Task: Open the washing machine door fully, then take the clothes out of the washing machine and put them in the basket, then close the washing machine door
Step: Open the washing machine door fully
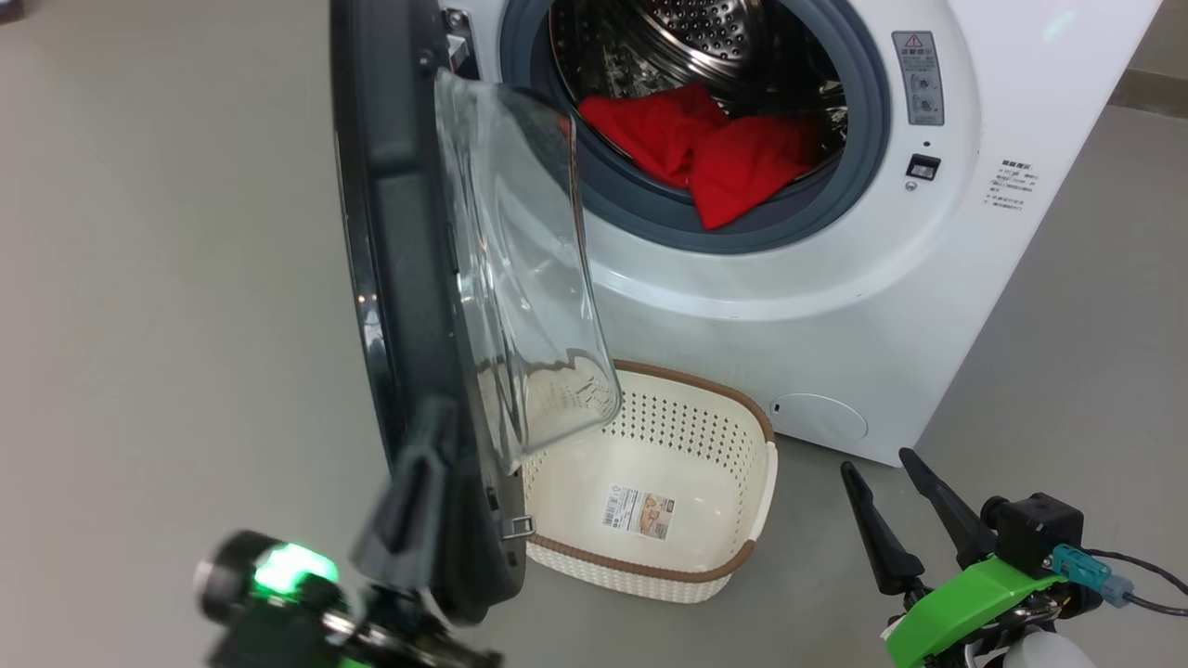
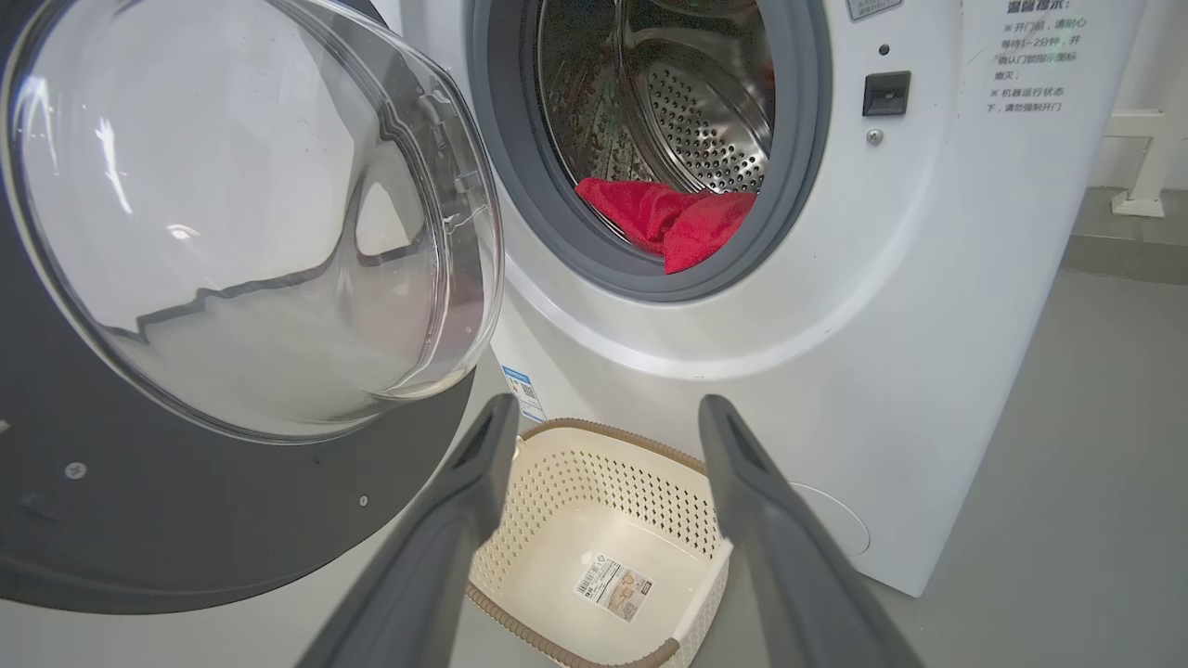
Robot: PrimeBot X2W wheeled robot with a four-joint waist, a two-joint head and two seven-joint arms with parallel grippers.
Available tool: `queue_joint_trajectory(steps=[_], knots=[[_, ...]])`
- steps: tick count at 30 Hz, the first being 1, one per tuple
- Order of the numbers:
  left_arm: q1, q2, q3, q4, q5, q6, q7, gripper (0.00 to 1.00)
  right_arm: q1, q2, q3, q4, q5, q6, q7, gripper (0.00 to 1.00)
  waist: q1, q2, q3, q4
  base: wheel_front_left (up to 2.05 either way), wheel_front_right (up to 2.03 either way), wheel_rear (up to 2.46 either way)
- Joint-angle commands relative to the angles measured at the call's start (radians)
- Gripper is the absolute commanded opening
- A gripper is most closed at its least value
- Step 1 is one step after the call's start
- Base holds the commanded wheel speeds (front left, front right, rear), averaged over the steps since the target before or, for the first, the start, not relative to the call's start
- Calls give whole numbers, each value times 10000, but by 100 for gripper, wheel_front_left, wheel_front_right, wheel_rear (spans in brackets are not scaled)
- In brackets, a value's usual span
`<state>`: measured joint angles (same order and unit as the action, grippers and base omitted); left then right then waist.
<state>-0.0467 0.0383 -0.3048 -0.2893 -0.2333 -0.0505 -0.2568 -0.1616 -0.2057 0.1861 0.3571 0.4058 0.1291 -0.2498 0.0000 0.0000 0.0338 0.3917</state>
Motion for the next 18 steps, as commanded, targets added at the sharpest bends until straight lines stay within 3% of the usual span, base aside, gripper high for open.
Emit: queue_joint_trajectory(steps=[1, 9, 18], knots=[[4, 120, -139, -40, 29, -175, -49, 0, -36, -14, 216, -269, -159, 16, -120, 100, 0, 0, 27, 18, 0, 0, 0], [465, 120, -1205, 1807, -404, -260, -49, 0, -84, 8, 303, -248, -171, 16, -120, 100, 0, 0, 20, 18, 0, 0, 0], [131, 120, -1432, 3584, -853, -78, -49, 0, -115, 5, 328, -263, -153, 16, -120, 100, 0, 0, 64, -25, 0, 0, 0]])
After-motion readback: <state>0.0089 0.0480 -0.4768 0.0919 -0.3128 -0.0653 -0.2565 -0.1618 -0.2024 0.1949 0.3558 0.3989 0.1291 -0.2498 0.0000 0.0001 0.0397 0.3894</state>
